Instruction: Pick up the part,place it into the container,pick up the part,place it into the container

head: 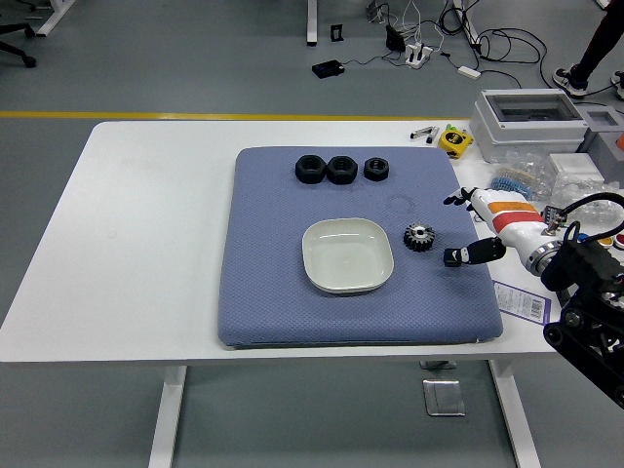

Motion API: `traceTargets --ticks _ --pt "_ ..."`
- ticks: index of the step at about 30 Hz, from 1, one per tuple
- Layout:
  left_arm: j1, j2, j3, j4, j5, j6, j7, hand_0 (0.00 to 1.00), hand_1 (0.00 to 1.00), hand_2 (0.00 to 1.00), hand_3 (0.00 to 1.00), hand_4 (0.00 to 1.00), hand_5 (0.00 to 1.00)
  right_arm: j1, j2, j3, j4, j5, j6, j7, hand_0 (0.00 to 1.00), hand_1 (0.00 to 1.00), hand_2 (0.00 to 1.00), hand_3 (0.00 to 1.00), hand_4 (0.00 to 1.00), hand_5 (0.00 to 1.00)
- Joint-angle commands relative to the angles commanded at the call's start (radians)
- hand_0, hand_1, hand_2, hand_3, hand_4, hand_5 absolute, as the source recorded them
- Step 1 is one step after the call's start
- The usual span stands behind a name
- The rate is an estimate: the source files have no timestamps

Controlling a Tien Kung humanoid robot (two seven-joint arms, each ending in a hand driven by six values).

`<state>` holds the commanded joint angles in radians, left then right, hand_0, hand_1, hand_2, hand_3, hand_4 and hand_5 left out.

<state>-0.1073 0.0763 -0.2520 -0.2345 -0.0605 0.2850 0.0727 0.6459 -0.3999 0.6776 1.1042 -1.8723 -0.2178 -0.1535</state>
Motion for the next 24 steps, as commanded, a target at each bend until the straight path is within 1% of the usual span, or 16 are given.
traceTargets --ticks 6,7,12,13,17,18,20,24 --pt "0.003 -0.001 -0.005 0.0 0.008 0.0 0.004 0.621 0.582 0.645 0.595 0.58 0.578 0.022 0.009 -0.049 -0.037 0.016 0.016 -0.004 0.507 0.615 0.674 0.65 0.931 0.211" --pt "0.003 -0.001 -0.006 0.0 0.01 0.0 0.005 0.62 0.586 0.648 0.595 0.581 0.58 0.028 0.011 -0.061 -0.047 0.02 0.02 -0.006 0.476 0.601 0.646 0.608 0.89 0.21" --pt "0.004 0.0 -0.01 -0.002 0.02 -0.001 0.01 0.62 0.586 0.648 0.595 0.581 0.58 0.049 0.02 -0.106 -0.089 0.046 0.015 -0.009 0.476 0.601 0.646 0.608 0.89 0.21" --pt "0.004 0.0 -0.01 -0.002 0.021 -0.001 0.011 0.621 0.585 0.65 0.596 0.582 0.58 0.053 0.021 -0.112 -0.097 0.051 0.014 -0.008 0.42 0.559 0.611 0.567 0.858 0.243" --pt "0.0 0.0 -0.008 -0.003 0.019 -0.002 0.01 0.621 0.585 0.65 0.596 0.582 0.58 0.07 0.028 -0.137 -0.134 0.082 0.001 0.0 0.42 0.559 0.611 0.567 0.858 0.243" --pt "0.0 0.0 -0.007 -0.003 0.017 -0.002 0.009 0.621 0.584 0.652 0.596 0.582 0.58 0.074 0.031 -0.143 -0.144 0.087 -0.003 0.002 0.409 0.552 0.586 0.527 0.817 0.326" --pt "-0.003 0.0 -0.003 -0.003 0.012 -0.002 0.008 0.621 0.584 0.652 0.596 0.582 0.58 0.083 0.036 -0.156 -0.17 0.098 -0.007 0.004 0.409 0.552 0.586 0.527 0.817 0.326" --pt "-0.006 -0.001 0.001 -0.003 0.004 -0.003 0.005 0.621 0.584 0.652 0.596 0.582 0.58 0.09 0.042 -0.168 -0.195 0.112 -0.009 0.009 0.409 0.552 0.586 0.527 0.817 0.326"
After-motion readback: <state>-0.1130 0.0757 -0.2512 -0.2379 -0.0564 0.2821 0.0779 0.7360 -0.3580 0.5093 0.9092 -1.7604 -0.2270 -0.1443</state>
